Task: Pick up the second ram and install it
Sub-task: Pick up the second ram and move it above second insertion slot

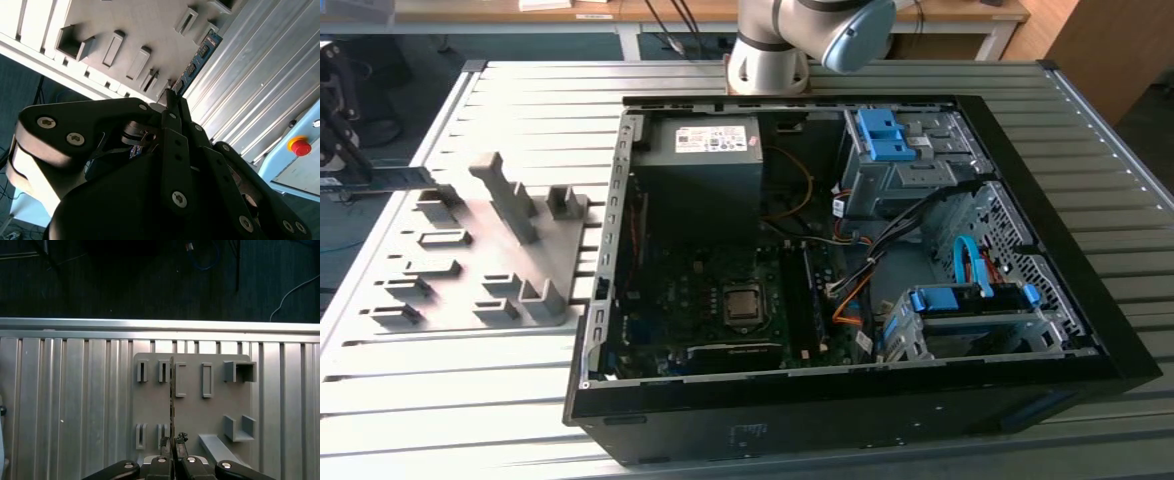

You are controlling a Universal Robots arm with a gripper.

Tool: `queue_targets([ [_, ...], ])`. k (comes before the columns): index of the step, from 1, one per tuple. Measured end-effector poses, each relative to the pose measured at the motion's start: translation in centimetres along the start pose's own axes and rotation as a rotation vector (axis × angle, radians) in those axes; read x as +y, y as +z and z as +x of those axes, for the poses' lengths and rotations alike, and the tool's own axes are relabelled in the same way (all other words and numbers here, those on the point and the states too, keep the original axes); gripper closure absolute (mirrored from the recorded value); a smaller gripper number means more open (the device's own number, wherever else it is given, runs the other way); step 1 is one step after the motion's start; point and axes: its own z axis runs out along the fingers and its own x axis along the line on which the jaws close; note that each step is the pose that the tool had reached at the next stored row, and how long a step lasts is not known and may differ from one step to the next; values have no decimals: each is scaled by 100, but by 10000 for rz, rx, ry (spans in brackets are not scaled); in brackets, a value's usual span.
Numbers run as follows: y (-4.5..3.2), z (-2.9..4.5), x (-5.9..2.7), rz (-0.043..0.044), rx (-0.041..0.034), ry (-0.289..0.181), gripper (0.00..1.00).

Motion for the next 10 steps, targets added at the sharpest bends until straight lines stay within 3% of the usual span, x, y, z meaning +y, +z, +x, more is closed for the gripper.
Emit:
queue_targets([
  [10,-105,-3,3,-1,-2,0,86],
])
